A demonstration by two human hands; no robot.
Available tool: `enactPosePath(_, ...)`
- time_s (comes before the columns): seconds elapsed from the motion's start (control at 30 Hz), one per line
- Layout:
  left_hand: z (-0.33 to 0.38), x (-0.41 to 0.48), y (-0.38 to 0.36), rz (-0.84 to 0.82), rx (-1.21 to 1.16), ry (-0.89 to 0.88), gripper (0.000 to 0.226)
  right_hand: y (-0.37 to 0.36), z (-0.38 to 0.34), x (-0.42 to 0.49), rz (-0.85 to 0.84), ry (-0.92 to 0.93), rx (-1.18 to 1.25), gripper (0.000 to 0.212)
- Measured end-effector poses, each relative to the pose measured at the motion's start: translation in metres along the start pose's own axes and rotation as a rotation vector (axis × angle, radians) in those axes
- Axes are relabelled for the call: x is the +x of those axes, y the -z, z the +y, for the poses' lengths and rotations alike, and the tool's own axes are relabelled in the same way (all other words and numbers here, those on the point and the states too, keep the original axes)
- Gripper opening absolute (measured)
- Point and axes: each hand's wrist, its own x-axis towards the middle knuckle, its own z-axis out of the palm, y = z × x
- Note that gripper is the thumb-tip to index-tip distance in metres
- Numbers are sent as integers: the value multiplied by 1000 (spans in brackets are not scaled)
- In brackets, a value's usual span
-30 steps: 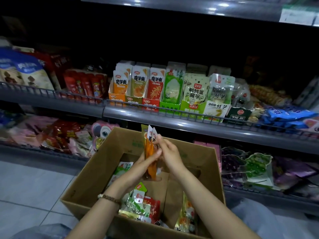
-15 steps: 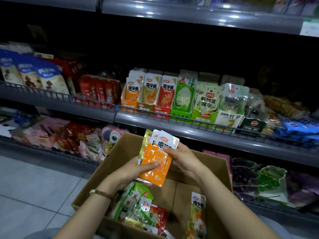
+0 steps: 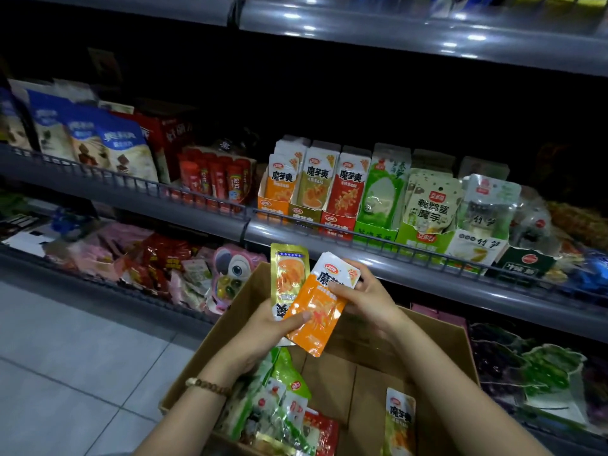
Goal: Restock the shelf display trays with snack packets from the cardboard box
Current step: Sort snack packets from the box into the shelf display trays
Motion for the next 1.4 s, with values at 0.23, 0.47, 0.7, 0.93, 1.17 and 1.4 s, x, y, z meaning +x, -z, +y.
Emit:
enactPosePath(0.23, 3, 11, 27, -36, 18, 20, 26, -8, -17, 19, -152, -23, -95, 54)
enactPosePath(0.47, 30, 34, 62, 147, 125, -62, 12, -27, -49, 48, -81, 133, -131, 64)
enactPosePath(0.7, 82, 56, 120, 261, 96, -148, 15, -22, -133, 106, 102, 441, -205, 68)
enactPosePath(0.93, 91, 72, 160, 326, 143, -145, 20, -53, -167, 181, 171, 641, -390, 66)
enactPosePath(1.17, 81, 80, 177, 309, 170, -132, 19, -75, -137, 226, 141, 644, -778, 67)
enactPosePath(1.4, 76, 78, 176, 269, 184, -136, 22, -75, -114, 227, 269, 621, -1183, 72)
